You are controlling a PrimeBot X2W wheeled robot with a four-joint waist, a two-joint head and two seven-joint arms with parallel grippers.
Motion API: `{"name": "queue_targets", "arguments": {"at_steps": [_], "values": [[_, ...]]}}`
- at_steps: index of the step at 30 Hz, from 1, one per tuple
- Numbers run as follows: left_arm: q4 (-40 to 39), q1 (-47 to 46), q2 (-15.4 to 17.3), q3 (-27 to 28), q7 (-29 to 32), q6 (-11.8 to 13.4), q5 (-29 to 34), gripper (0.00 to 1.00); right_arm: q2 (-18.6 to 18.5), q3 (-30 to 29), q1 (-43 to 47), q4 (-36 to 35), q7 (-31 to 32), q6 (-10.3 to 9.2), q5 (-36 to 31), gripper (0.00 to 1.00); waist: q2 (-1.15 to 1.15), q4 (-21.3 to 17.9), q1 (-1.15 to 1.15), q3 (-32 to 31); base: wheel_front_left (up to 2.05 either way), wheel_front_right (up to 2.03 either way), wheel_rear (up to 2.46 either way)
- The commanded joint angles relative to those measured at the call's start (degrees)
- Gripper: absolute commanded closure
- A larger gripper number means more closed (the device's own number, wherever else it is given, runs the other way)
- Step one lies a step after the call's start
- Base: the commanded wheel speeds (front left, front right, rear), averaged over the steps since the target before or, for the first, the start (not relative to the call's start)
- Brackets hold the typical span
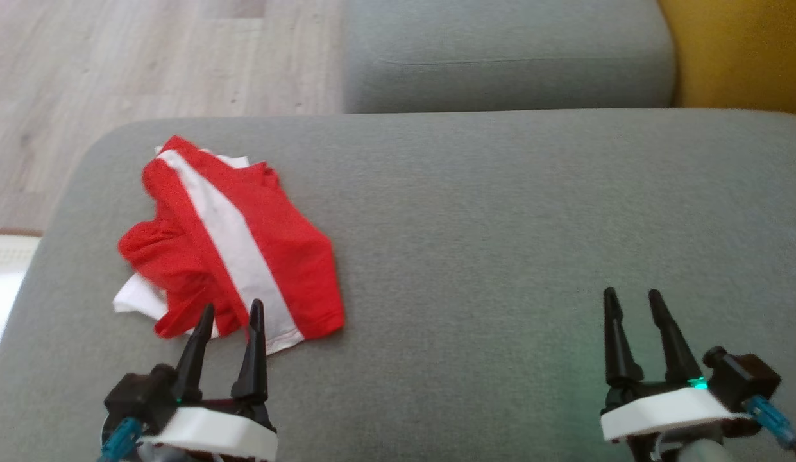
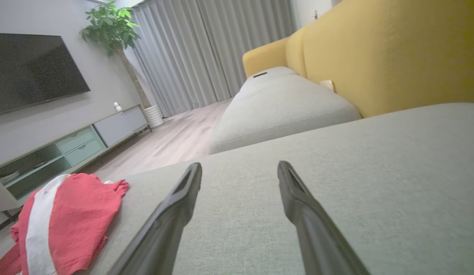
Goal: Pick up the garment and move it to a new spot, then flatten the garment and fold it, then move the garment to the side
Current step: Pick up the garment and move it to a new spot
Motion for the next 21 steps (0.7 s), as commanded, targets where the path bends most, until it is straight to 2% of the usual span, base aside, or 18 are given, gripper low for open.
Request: {"name": "queue_targets", "arguments": {"at_steps": [1, 12, 21], "values": [[-1.9, -2.6, -0.3, 2.4, -0.5, 0.3, -0.4, 0.00, -0.5, 1.9, -2.4, -1.6, -0.6, -0.05, -0.4, 0.00, 0.00, 1.4, 0.00, -0.1, 0.00, 0.00, 0.00], [-1.5, -2.0, -0.3, 5.8, -0.5, 0.1, 0.8, 0.00, -0.5, 4.9, -1.8, -1.3, -0.6, -0.05, 1.1, 0.00, 0.00, 8.7, 0.00, -0.9, 0.00, 0.00, 0.00], [-1.7, -1.3, -0.3, 7.8, -0.5, -0.6, 1.6, 0.00, -0.5, 6.0, -1.3, -1.0, -0.6, -0.05, 2.1, 0.00, 0.00, 12.1, 0.00, -1.4, 0.00, 0.00, 0.00]]}}
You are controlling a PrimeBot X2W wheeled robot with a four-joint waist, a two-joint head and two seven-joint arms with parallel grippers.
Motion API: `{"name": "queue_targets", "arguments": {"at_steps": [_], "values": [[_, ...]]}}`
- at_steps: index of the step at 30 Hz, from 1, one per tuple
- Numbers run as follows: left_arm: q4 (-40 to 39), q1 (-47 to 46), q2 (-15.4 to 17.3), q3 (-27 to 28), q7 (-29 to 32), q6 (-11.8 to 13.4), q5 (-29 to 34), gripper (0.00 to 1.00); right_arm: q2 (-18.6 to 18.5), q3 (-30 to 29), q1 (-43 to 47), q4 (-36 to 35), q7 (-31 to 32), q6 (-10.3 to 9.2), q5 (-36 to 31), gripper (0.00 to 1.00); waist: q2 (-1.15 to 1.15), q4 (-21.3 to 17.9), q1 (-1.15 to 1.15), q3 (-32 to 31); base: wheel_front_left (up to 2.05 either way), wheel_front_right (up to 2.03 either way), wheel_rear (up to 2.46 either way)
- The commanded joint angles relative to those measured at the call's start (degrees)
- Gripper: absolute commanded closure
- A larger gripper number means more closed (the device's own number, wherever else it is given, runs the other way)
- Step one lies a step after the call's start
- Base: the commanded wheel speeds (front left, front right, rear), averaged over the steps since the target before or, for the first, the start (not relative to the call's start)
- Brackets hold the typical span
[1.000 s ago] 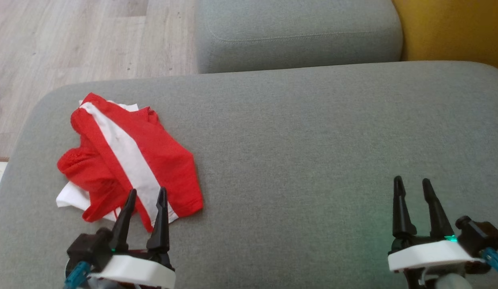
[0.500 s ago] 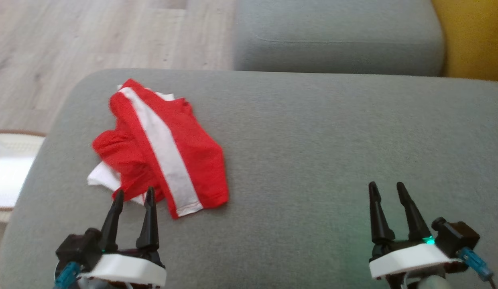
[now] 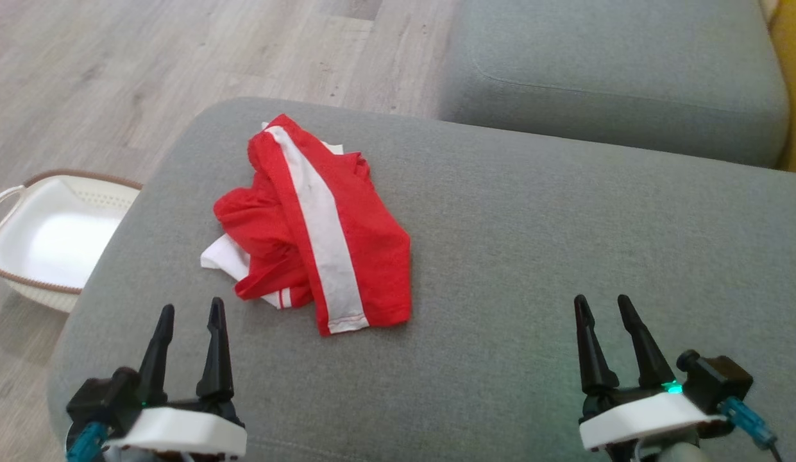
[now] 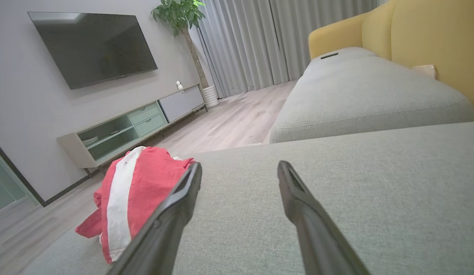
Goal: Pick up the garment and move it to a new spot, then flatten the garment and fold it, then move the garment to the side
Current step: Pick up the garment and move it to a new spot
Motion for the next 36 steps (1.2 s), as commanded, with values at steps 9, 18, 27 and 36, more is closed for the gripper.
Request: {"name": "queue_targets", "arguments": {"at_steps": [9, 18, 27, 36], "values": [[-0.2, -3.8, -0.2, 4.6, -0.4, -1.5, 4.0, 0.00, -0.5, 1.5, -2.0, -1.7, -0.6, -0.05, 0.4, 0.00, 0.00, -0.9, 0.00, 2.4, 0.00, 0.00, 0.00], [10.9, -20.9, 7.7, 2.2, 1.3, -5.1, 7.9, 0.00, -0.5, -2.4, -5.6, -2.7, -0.6, -0.05, -2.0, 0.00, 0.00, -4.3, 0.00, 10.3, 0.00, 0.00, 0.00], [23.7, -42.8, 15.2, -2.7, 17.4, -5.6, 2.9, 0.00, -0.5, -3.1, -9.8, -3.3, -0.6, -0.05, -2.8, 0.00, 0.00, -8.7, 0.00, 17.5, 0.00, 0.00, 0.00], [33.0, -54.1, 19.9, -8.1, 27.5, -5.6, -6.1, 0.00, -0.5, -2.0, -12.3, -3.2, -0.6, -0.05, -1.6, 0.00, 0.00, -12.1, 0.00, 21.5, 0.00, 0.00, 0.00]]}}
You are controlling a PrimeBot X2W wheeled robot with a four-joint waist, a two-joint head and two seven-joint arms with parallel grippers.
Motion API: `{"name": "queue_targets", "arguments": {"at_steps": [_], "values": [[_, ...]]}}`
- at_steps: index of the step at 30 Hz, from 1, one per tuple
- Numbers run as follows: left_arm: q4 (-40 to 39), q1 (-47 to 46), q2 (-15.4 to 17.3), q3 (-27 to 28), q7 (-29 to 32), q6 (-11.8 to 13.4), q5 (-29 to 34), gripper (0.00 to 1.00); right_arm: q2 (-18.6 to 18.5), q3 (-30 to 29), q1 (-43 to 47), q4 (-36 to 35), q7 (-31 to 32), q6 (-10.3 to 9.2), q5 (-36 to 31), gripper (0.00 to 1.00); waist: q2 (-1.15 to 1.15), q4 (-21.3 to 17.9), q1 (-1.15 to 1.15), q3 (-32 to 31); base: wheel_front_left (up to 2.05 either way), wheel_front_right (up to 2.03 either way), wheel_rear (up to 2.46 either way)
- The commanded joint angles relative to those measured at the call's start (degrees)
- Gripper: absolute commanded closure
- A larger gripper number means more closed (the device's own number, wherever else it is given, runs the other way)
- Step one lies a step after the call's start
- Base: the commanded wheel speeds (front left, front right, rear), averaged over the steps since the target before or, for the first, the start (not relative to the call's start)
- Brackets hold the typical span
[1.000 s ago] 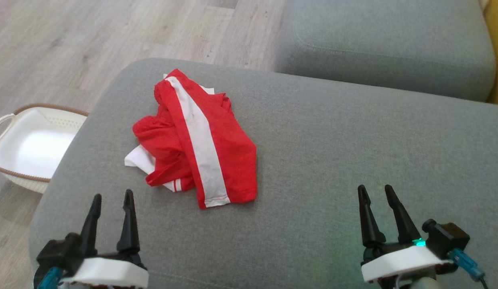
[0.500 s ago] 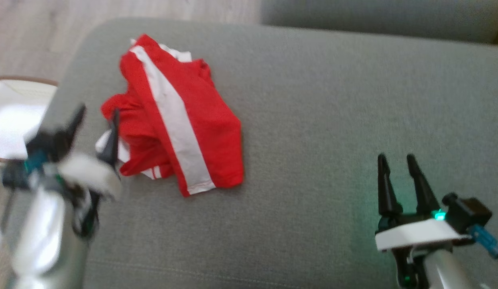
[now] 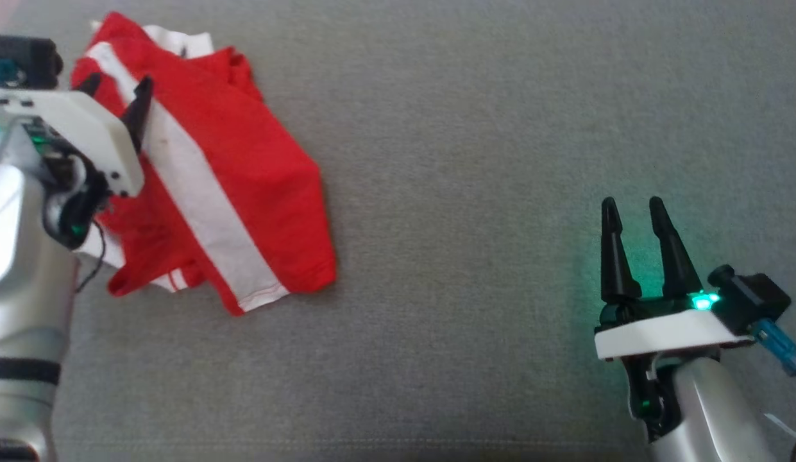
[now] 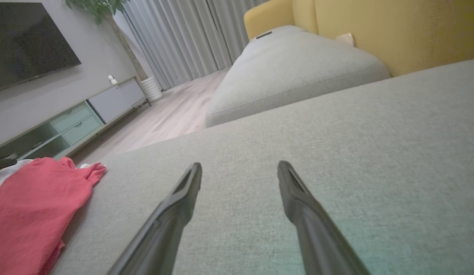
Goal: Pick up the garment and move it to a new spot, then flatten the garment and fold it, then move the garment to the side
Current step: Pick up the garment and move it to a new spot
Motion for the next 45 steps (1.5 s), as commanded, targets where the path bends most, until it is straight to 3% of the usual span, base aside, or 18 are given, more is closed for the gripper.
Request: {"name": "queue_targets", "arguments": {"at_steps": [1, 8, 9, 10, 18, 25, 32, 39, 45], "values": [[-1.3, -3.1, 3.7, 1.6, 0.2, 0.1, -0.1, 0.00, -0.3, 1.7, -1.4, -1.8, -0.6, -0.04, 0.1, 0.00, 0.00, -1.1, -0.01, 1.1, 0.00, 0.00, 0.00], [7.1, -7.5, 6.0, -0.4, 3.9, 0.1, -0.9, 0.00, -0.3, 3.2, -2.3, -1.8, -0.6, -0.04, 0.4, 0.00, 0.00, -2.3, -0.01, 2.7, 0.00, 0.00, 0.00], [8.1, -7.9, 5.9, -0.3, 4.0, 0.1, -1.2, 0.54, -0.3, 3.3, -2.3, -1.8, -0.6, -0.04, 0.4, 0.00, 0.00, -2.4, -0.01, 2.7, 0.00, 0.00, 0.00], [8.8, -8.3, 5.7, -0.2, 3.6, 0.1, -1.4, 1.00, -0.3, 3.4, -2.3, -1.7, -0.6, -0.04, 0.5, 0.00, 0.00, -2.5, -0.01, 2.6, 0.00, 0.00, 0.00], [8.5, -9.9, 3.6, 0.8, -5.7, 0.1, -4.7, 1.00, -0.3, 3.7, -1.5, -0.3, -0.6, -0.04, 0.6, 0.00, 0.00, -2.5, -0.01, -1.0, 0.00, 0.00, 0.00], [-1.5, -8.7, 0.6, -1.9, -11.2, 0.1, -9.2, 1.00, -0.3, 3.2, 0.6, 0.4, -0.6, -0.04, 1.5, 0.00, 0.00, -2.4, -0.01, -6.4, 0.00, 0.00, 0.00], [-13.8, -5.2, -2.6, -3.1, -11.8, 0.5, -12.8, 1.00, -0.3, 2.8, 2.3, 0.9, -0.6, -0.04, 2.6, 0.00, 0.00, -3.2, -0.01, -10.2, 0.00, 0.00, 0.00], [-24.8, -1.6, -8.1, -4.4, -10.2, 3.3, -15.6, 1.00, -0.3, 3.8, 2.3, 0.7, -0.6, -0.04, 3.5, 0.00, 0.00, -6.1, -0.01, -11.0, 0.00, 0.00, 0.00], [-28.7, -1.0, -12.4, -6.8, -9.3, 5.1, -16.2, 1.00, -0.3, 4.5, 1.5, 0.4, -0.6, -0.04, 4.5, 0.00, 0.00, -9.4, -0.01, -10.1, 0.00, 0.00, 0.00]]}}
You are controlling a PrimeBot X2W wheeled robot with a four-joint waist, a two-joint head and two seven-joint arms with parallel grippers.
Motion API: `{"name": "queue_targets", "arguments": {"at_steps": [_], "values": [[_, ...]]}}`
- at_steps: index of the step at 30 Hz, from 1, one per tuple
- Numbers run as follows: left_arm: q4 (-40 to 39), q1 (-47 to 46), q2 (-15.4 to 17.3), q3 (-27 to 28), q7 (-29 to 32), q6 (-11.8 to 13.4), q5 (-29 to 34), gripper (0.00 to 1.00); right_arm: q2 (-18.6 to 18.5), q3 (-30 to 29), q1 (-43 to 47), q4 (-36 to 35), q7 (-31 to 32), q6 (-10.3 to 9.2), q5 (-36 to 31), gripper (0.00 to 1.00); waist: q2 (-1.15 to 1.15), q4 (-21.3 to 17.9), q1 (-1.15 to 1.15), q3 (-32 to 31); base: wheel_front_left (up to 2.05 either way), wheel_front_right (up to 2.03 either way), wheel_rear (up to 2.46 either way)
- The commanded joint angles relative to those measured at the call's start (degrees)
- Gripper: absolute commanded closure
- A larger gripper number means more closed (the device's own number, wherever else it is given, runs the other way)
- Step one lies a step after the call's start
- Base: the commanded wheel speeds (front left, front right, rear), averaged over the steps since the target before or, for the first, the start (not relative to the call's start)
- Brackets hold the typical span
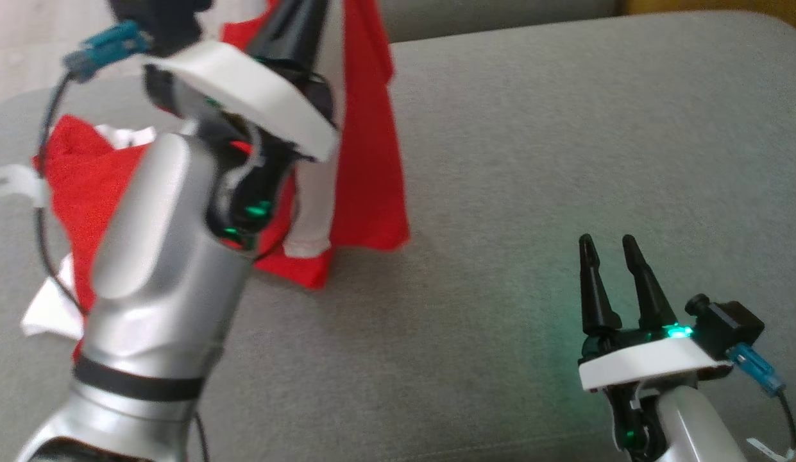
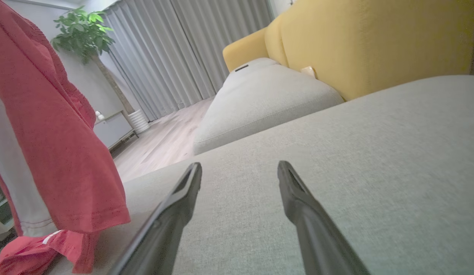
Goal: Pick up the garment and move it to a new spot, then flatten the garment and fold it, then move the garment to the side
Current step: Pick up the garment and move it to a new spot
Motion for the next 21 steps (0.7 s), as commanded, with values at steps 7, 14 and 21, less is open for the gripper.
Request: {"name": "queue_targets", "arguments": {"at_steps": [7, 14, 21], "values": [[-0.6, -5.0, -2.2, -3.5, -0.8, 1.1, 0.6, 1.00, -0.3, 3.8, -3.5, -2.2, -0.6, -0.05, 2.8, 0.00, 0.00, -7.0, 0.00, 2.1, 0.00, 0.00, 0.00], [0.0, -12.7, -3.2, -9.1, -10.5, 4.9, -9.4, 1.00, -0.3, 5.6, -4.7, -2.7, -0.6, -0.05, 4.4, 0.00, 0.00, -12.5, 0.00, 2.7, 0.00, 0.00, 0.00], [3.0, -19.8, -3.2, -9.2, -18.4, 9.5, -15.7, 1.00, -0.3, 5.2, -4.3, -3.3, -0.6, -0.05, 4.5, 0.00, 0.00, -12.7, 0.00, 3.2, 0.00, 0.00, 0.00]]}}
